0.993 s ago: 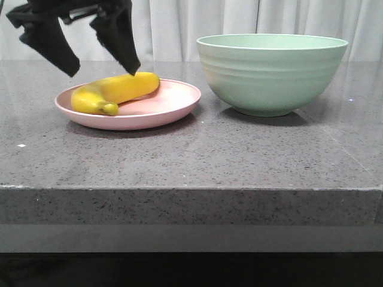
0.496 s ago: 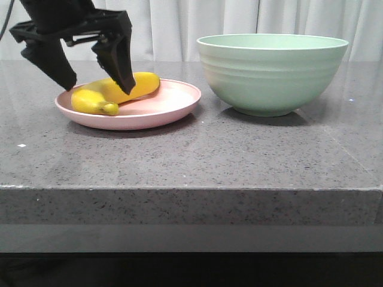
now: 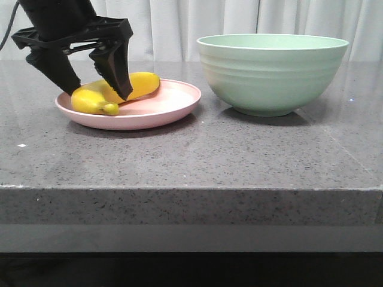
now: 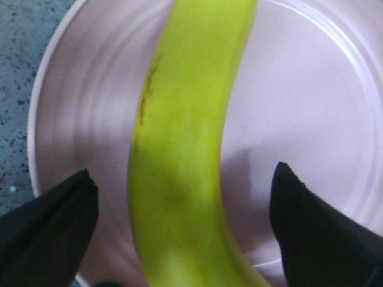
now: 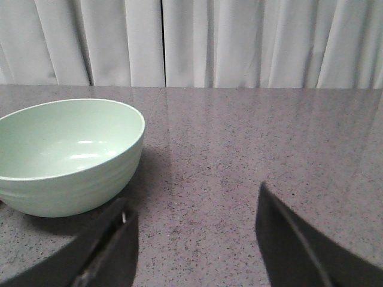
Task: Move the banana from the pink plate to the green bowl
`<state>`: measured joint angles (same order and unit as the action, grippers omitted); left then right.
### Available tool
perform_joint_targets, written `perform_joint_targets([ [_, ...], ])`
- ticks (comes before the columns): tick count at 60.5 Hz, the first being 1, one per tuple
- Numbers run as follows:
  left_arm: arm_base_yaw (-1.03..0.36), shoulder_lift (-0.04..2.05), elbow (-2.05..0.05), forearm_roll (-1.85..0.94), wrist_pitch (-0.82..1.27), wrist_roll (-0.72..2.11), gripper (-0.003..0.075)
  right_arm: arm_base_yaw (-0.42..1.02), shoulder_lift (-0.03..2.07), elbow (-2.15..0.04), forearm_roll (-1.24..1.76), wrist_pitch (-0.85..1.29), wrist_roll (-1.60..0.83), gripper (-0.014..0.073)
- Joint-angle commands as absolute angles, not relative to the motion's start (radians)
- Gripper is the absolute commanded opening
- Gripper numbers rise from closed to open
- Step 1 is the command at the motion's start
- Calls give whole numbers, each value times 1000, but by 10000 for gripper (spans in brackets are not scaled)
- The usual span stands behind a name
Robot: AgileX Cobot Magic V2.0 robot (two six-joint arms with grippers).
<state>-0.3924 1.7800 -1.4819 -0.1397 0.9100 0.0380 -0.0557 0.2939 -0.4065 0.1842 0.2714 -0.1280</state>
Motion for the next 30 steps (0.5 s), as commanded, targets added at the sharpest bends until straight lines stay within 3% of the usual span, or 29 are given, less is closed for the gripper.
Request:
perform_joint_targets([
  [1,-398,1737,-1515,-151,883,27,498,-60,310,-443,188,194,-134,455],
  [30,-398,1780,-1515,-151,900,27,456,-60,310,-443,188,194,-134,455],
])
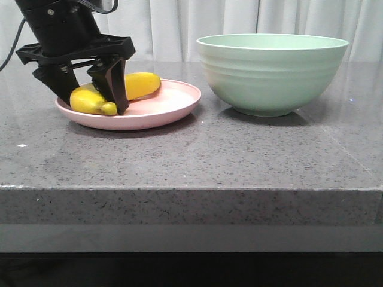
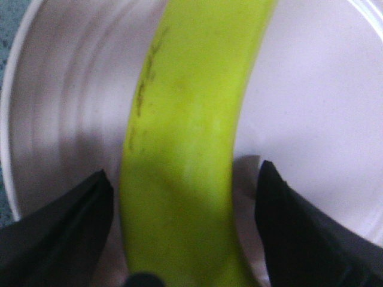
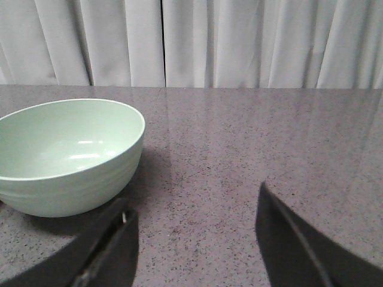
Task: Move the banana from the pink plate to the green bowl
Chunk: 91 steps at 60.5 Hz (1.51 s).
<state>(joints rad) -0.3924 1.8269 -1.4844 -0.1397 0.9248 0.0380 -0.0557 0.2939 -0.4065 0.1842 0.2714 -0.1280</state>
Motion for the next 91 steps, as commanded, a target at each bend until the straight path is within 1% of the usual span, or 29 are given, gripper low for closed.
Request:
perform_joint_targets([
  [1,-398,1780,-1515,-151,900,27,447,-60,310,-443,188,194,-134,455],
  [3,-398,1780,-1515,-151,900,27,422,-60,310,-443,188,194,-134,455],
  [8,-398,1780,-1515,-151,896,27,329,-60,310,-443,188,194,-134,455],
  [13,-398,1780,-1515,-151,889,27,214,-60,310,-443,188,194,-134,455],
  [17,-398,1780,-1515,-151,882,27,136,-60,310,-443,188,194,-134,455],
  [22,-398,1780,-1515,-151,870,27,60,-60,310,-443,188,194,-134,455],
  [26,-398,1780,-1520,-151,868,27,31,-60,310,-443,188,194,-134,455],
  [29,-398,1780,-1531,-151,869,27,22,-60,310,-443,188,194,-134,455],
  [45,-402,1716,-1658,-154,920,35,22,-60,310,-443,188,194,-134,455],
  [65,-491,1559,-1659,-160,896,62,22,-60,311,-443,188,196,-134,455],
  [81,-578,1402,-1508,-220,784,89,22,-59,320,-483,197,251,-134,455],
  [91,-638,1304,-1360,-251,630,91,22,-45,403,-561,294,338,-134,455],
])
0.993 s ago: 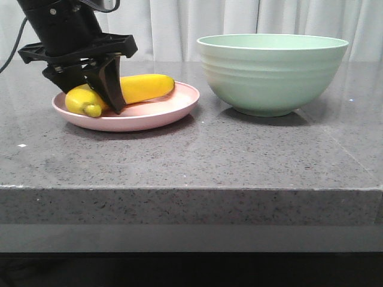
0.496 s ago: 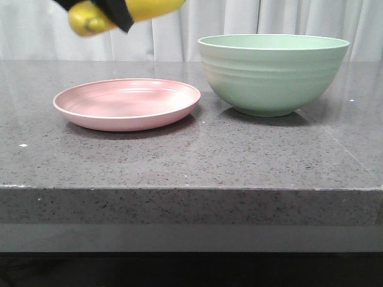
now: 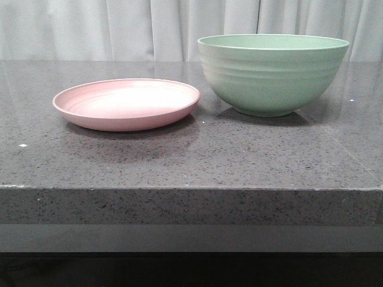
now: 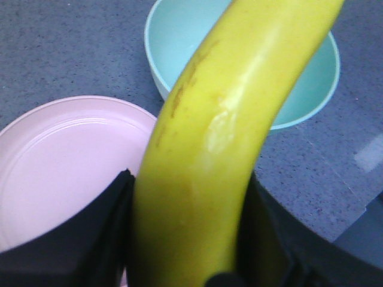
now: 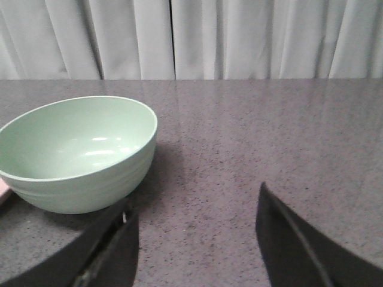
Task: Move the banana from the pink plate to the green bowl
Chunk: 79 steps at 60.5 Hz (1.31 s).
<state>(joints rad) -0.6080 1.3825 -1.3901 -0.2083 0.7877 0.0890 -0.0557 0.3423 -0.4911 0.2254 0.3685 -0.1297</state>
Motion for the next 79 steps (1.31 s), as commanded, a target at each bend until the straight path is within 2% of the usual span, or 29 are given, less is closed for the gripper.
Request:
perform_joint_targets([
  [1,-643,1298,-1350,-255,617,91,22,-42,414,-568,308,345,-135,455],
  [11,-686,1277,-1306,-262,584,91,22,19,545,-644,485,366,-195,455],
  [27,-688,1277,-1306,-264,574,91,22,241,725,-742,852,283,-428,455],
  [46,-688,1277,-1306,-264,574,91,22,410,959,-885,998,201,-532,457],
  [55,-688,1277,-1306,-264,574,91,22,427,1029,-962,1020,168,-532,471],
  [67,-688,1277,-1306,-264,574,91,22,427,1061,-1021,1077,158,-532,584],
  [79,-688,1277,-1306,-268,574,91,22,428,1118,-1074,1124,188,-532,582],
])
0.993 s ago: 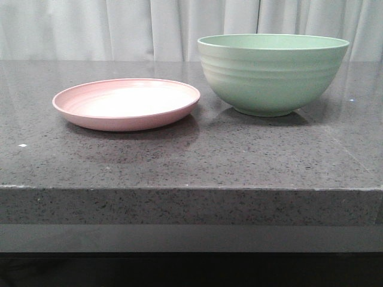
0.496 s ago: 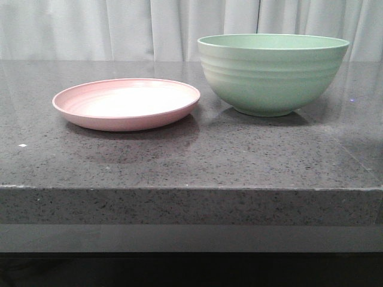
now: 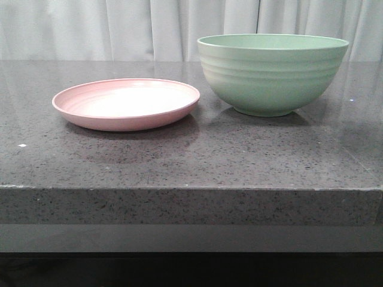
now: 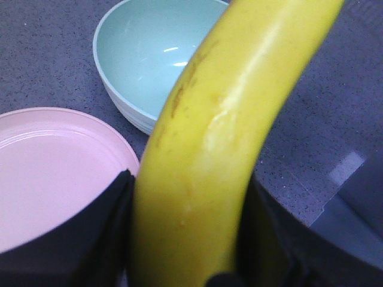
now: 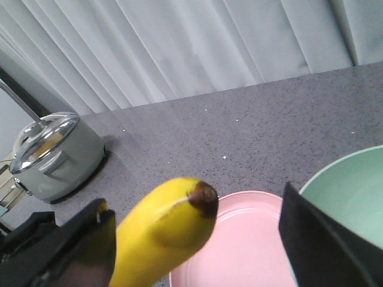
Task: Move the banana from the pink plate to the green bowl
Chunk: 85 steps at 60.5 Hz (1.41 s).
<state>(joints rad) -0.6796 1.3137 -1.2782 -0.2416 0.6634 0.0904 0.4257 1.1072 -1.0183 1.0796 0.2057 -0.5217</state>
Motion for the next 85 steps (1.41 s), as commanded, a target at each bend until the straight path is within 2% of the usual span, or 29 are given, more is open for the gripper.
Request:
perform_joint_targets([
  [1,-688,1277,-1306,-268,574,91,22,428,1124,-1078,1128,191,-532,582],
  [17,-688,1277,-1306,-268,574,91,22,434,1218,-1137,1179,241,-532,582],
  [47,-688,1277,-1306,-268,566,91,22,435,1230,-1150,1224,309,-532,566],
  [50,-688,1277,-1306,-268,566,91,22,435,1230,-1150,1227,312,-532,530],
  [62,-688,1277,-1306,-268,566,91,22,435,1230,-1150,1246,306,-533,276],
  [69,-688,1277,-1306,-268,566,91,22,435,1230,-1150,1252,306,-533,161],
  [79,-688,1277,-1306,-268,566,91,41,435,1230,-1150,1254,303,-533,87],
  [85,-688,1277,-1306,-268,566,91,102,435,1230,-1150,1254,303,-534,87],
])
